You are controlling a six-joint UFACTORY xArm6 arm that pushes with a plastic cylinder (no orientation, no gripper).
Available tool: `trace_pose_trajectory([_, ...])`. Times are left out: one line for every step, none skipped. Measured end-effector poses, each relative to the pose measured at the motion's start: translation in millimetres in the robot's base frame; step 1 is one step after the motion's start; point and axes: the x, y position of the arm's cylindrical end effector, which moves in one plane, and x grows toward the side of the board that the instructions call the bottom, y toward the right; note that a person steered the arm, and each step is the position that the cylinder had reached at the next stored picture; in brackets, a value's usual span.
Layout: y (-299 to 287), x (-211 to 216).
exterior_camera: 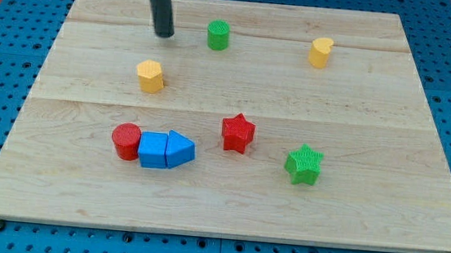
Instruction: Keep the green circle and yellow hexagon diagonally to each other
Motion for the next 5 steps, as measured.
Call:
trace_pose_trajectory([79.5, -11.4])
trace_pose_trajectory([72.1, 9.1])
trace_pose_trajectory([28.9, 15.8])
trace_pose_trajectory([-42.9, 74.3])
trace_pose_trajectory([-74.7, 133.5])
